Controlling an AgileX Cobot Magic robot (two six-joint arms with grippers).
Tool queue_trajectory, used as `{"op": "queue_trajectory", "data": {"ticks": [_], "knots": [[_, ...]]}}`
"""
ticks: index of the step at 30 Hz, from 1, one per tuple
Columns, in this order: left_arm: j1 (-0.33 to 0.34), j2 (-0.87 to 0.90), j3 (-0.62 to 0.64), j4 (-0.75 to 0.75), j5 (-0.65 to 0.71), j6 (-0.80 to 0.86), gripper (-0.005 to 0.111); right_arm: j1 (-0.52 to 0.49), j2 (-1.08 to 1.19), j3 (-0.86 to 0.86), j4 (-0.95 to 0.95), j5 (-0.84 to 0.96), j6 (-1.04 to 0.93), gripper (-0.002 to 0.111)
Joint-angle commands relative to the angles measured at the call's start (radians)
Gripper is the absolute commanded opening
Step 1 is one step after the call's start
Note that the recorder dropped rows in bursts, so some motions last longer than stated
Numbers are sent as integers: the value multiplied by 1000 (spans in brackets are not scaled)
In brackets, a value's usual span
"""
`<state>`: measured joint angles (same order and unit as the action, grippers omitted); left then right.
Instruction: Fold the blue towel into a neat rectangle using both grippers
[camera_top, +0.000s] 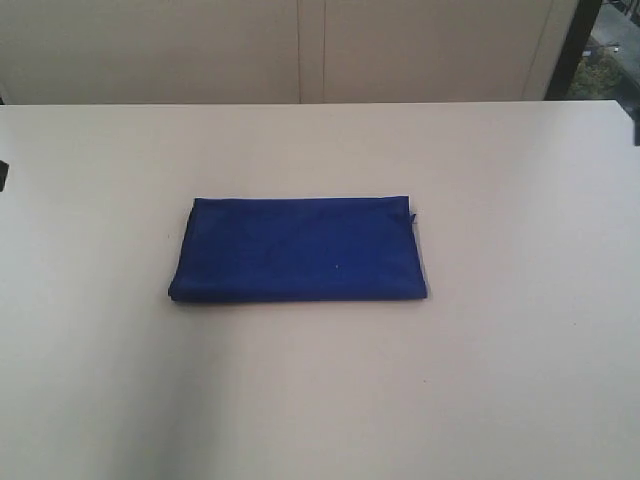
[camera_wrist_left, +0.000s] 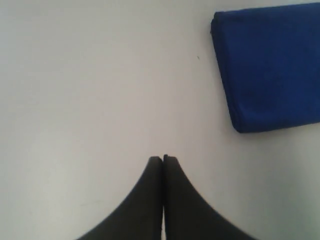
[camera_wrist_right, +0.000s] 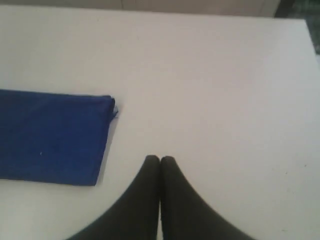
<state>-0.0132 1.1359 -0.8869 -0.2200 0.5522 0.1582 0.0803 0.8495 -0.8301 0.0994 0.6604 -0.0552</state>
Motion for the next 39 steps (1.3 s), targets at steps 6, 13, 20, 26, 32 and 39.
{"op": "queue_trajectory", "data": {"ticks": [6, 13, 20, 26, 32, 39], "knots": [[2, -309, 267, -19, -250, 1, 0, -11, -440, 281, -6, -234, -18, 0], [2, -319, 284, -12, -208, 1, 0, -11, -480, 330, -6, -169, -18, 0], [2, -319, 284, -13, -210, 1, 0, -11, -480, 330, -4, -169, -18, 0], [2, -319, 284, -13, -210, 1, 0, -11, -491, 333, -2, -168, -18, 0], [2, -319, 284, -13, -224, 1, 0, -11, -640, 333, -2, -170, -18, 0], [2, -319, 284, -13, -224, 1, 0, -11, -763, 431, -4, -229, -18, 0]]}}
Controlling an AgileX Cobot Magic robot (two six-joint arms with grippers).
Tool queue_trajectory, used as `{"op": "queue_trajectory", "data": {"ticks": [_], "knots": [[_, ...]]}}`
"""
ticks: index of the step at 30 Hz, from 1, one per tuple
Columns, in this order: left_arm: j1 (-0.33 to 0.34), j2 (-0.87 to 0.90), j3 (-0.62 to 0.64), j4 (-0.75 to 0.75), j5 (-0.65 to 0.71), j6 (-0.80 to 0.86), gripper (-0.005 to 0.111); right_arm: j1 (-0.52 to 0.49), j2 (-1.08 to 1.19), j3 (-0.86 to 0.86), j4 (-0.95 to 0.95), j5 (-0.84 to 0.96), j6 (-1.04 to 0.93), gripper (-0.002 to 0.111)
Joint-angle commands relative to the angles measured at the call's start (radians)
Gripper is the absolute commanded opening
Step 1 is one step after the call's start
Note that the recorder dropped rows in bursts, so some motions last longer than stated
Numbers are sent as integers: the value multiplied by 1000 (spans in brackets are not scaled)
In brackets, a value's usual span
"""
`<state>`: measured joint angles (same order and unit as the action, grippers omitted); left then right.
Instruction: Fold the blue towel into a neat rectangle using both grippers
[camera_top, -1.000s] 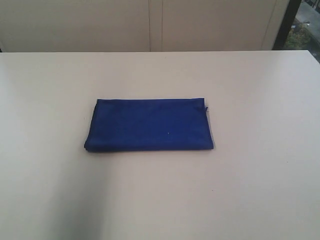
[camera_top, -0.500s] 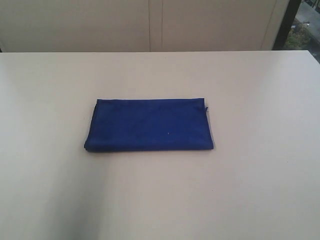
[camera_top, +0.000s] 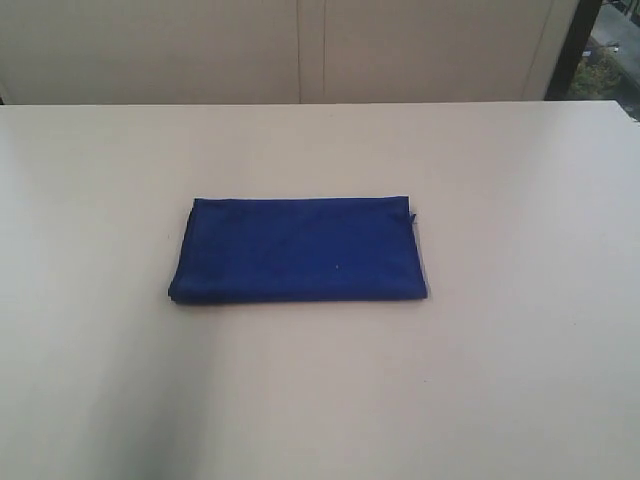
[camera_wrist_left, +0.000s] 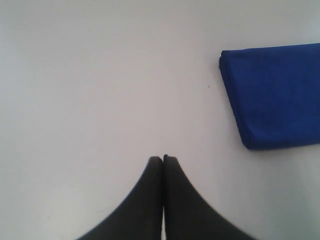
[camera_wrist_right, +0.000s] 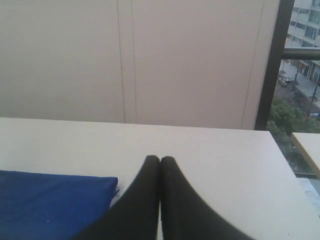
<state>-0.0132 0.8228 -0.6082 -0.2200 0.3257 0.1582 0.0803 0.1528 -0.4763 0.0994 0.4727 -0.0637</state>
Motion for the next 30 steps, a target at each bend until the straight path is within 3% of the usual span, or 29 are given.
{"op": "queue_trajectory", "data": {"ticks": [1, 30], "knots": [[2, -6, 5, -13, 3, 1, 0, -11, -85, 105, -6, -42, -10, 0], [2, -6, 5, -13, 3, 1, 0, -11, -150, 176, -26, -42, 21, 0]]}}
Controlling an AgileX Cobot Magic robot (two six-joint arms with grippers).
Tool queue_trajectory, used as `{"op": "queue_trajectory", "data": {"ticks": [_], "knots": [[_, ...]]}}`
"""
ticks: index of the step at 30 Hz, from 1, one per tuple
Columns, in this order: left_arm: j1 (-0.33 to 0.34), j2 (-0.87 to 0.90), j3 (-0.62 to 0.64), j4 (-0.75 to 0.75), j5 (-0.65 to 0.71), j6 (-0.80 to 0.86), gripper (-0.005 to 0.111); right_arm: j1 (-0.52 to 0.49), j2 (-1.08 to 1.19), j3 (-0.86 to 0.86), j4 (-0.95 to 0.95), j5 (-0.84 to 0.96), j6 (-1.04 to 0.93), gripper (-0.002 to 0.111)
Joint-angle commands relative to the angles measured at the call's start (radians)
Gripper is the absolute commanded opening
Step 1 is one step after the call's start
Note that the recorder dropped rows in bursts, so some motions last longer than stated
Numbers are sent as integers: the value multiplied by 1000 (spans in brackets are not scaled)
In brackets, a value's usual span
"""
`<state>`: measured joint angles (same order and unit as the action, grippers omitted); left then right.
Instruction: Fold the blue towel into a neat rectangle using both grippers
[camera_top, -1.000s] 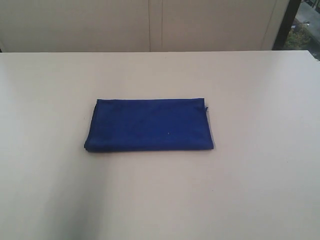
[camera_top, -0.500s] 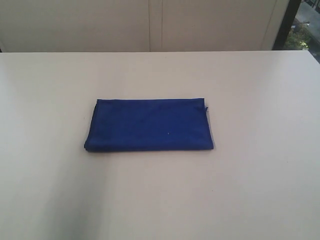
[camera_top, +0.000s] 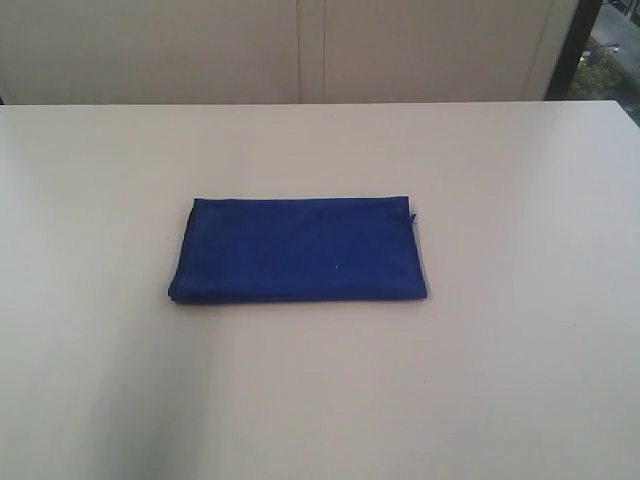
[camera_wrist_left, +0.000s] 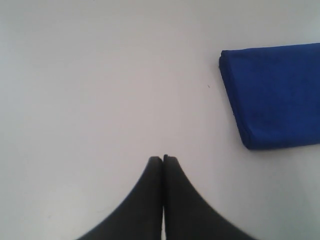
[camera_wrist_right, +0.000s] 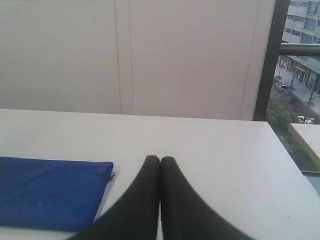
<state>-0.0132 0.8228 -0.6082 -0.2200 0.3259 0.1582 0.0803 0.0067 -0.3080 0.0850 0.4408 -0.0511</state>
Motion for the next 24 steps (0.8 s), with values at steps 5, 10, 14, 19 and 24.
{"op": "queue_trajectory", "data": {"ticks": [5, 10, 14, 19, 24], "knots": [[2, -6, 5, -13, 3, 1, 0, -11, -4, 93, -12, -33, 8, 0], [2, -6, 5, -13, 3, 1, 0, -11, -4, 202, -12, -33, 8, 0], [2, -6, 5, -13, 3, 1, 0, -11, -4, 261, -14, -54, 8, 0], [2, -6, 5, -13, 3, 1, 0, -11, -4, 308, -14, -106, 8, 0], [2, -6, 5, -13, 3, 1, 0, -11, -7, 308, -14, -106, 8, 0]]}}
